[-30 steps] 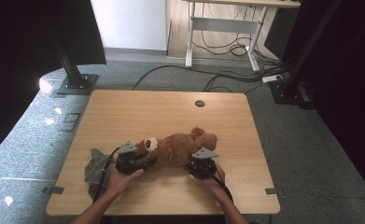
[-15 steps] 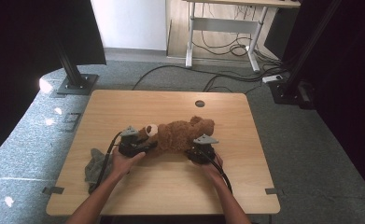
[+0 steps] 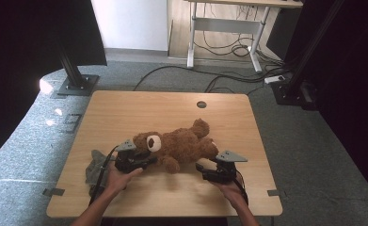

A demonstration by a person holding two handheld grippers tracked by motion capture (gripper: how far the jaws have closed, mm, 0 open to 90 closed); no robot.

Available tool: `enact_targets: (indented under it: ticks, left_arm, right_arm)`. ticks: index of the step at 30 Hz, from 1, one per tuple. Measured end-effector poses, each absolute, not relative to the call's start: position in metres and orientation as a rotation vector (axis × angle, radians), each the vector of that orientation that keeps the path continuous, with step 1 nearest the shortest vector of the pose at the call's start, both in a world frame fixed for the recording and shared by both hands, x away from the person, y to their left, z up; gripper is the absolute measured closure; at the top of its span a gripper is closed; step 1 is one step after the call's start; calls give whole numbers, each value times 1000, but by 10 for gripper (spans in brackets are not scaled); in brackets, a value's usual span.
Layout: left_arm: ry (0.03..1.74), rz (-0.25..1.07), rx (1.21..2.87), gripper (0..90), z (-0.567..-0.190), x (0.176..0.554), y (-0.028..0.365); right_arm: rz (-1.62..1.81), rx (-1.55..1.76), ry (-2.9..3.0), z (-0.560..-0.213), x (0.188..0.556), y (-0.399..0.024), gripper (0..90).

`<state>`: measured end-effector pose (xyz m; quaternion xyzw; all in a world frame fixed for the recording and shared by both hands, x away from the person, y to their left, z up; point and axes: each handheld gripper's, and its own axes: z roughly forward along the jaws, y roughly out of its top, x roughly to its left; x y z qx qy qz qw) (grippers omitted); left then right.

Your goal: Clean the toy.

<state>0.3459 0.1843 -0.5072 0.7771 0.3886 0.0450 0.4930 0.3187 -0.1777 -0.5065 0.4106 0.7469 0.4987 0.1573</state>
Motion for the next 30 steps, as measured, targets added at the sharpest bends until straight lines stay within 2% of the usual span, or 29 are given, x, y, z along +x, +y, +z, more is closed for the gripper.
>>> enact_targets:
  ticks: [9, 12, 18, 26, 30]
  left_arm:
    - [946, 99, 1900, 550, -511, 340, 183]
    - [944, 104, 1908, 554, -512, 340, 182]
    - [961, 138, 1930, 558, -515, 347, 181]
    - [996, 119, 1930, 555, -512, 373, 176]
    - [1016, 125, 1936, 549, -511, 392, 170]
  right_arm:
    - [1470, 1261, 2041, -503, 308, -198, 190]
    - [1466, 1280, 2022, -502, 312, -201, 194]
    - [1350, 1250, 2093, -515, 331, -182, 367]
    - [1253, 1268, 2063, -525, 351, -174, 480]
    - [1247, 1286, 2035, -529, 361, -176, 492]
